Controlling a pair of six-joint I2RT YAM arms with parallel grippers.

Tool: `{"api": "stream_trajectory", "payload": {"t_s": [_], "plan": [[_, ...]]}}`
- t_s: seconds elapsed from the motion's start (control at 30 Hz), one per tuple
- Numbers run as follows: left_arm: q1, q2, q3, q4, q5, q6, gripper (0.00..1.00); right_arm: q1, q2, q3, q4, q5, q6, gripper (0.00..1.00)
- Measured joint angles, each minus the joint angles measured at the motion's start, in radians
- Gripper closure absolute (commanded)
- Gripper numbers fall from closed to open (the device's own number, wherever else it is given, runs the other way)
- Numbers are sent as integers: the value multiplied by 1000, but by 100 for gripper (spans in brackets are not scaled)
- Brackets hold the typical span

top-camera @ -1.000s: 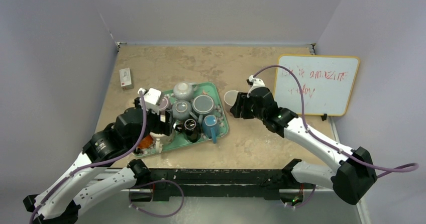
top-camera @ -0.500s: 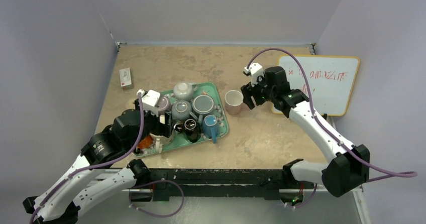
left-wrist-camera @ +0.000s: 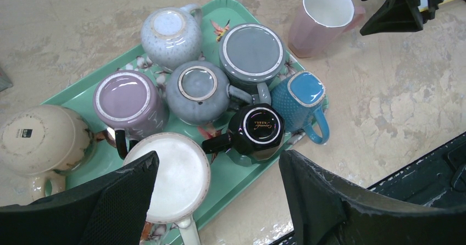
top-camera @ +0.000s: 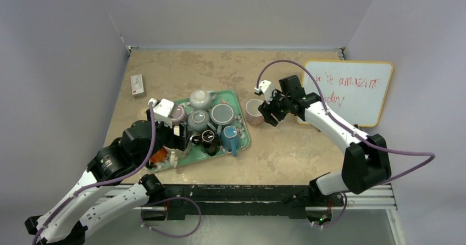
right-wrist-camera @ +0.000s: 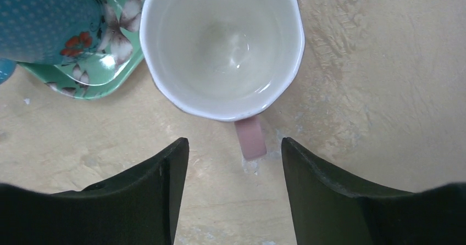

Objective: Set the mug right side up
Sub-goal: Pick up the cup at the center of the board.

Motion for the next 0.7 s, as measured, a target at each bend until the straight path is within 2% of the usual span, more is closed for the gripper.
{"api": "stream_trajectory", "payload": {"t_s": [0.07,0.2,0.37,0.57,0.7], "plan": [[0,0,-1,1,1,0,21,0,26,0,14,1,-18,44],[0,0,-1,2,1,0,21,0,85,0,40,8,-43,65],[0,0,-2,3,1,0,21,0,119,5,64,5,-34,100],[0,0,-2,2,1,0,21,2,181,92,89,45,15,100],[0,6,-2,2,1,0,21,-2,328,304,69,89,48,100]]}}
